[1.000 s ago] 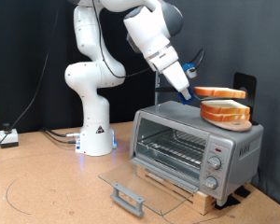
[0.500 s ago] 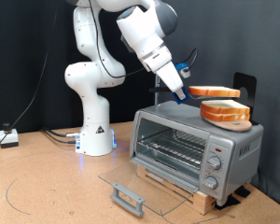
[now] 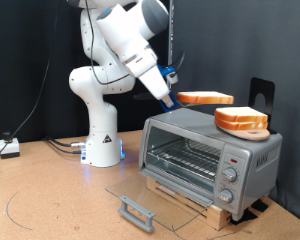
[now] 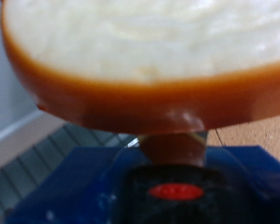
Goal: Make a piece of toast with the oven
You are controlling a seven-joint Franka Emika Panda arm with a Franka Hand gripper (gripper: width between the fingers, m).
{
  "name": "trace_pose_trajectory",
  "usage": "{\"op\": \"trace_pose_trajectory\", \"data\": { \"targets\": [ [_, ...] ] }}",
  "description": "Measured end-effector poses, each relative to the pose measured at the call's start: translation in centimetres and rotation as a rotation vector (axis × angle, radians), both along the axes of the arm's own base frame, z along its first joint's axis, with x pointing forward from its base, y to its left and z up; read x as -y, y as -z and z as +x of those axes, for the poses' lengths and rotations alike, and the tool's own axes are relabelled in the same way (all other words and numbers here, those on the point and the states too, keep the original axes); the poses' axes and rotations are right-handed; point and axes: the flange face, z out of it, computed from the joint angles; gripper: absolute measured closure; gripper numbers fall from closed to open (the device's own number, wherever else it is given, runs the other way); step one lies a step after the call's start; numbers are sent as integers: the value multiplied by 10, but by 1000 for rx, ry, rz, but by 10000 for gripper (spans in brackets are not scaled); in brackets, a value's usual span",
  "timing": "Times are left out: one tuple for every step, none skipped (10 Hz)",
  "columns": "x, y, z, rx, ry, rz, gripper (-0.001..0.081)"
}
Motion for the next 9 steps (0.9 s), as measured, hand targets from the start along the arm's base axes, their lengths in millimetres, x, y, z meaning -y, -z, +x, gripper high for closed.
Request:
{"op": "trace_pose_trajectory", "data": {
  "targets": [
    [17,0,-3,-10,-7,-5,394],
    [33,0,-6,-17,-6,-7,394],
    [49,0,-9,-21,-3,-8,394],
    [65,0,-13,-25,-5,-11,394],
    [81,0,-18,-26,-11,-8,394],
    [97,-1,-24,-23,-24,-1,394],
    [113,-2,-29,-18,-33,6,394],
    [129,-3,-35,-14,-38,9,394],
    [144,-5,-42,-14,-41,10,394]
  ]
}}
